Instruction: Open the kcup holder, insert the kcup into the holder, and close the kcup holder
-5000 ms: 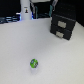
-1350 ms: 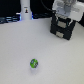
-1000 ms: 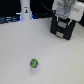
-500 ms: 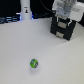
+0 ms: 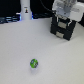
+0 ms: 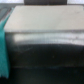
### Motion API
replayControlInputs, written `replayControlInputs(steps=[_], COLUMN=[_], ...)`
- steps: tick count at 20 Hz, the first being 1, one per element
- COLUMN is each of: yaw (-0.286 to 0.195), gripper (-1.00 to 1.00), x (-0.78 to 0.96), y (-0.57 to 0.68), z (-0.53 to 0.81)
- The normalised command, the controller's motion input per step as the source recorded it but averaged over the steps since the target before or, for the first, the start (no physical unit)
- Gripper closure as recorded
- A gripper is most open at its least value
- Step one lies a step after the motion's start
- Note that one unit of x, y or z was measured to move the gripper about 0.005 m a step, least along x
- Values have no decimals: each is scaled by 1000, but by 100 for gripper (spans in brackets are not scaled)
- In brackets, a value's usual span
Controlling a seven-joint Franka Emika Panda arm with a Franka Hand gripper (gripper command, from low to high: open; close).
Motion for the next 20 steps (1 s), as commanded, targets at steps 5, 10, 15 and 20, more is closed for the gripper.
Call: replayControlInputs(steps=[5, 10, 15, 20], yaw=[-49, -15, 0, -16], gripper=[100, 100, 100, 100], x=[798, 294, 385, 615], y=[47, -42, -341, -275], z=[179, 105, 284, 192])
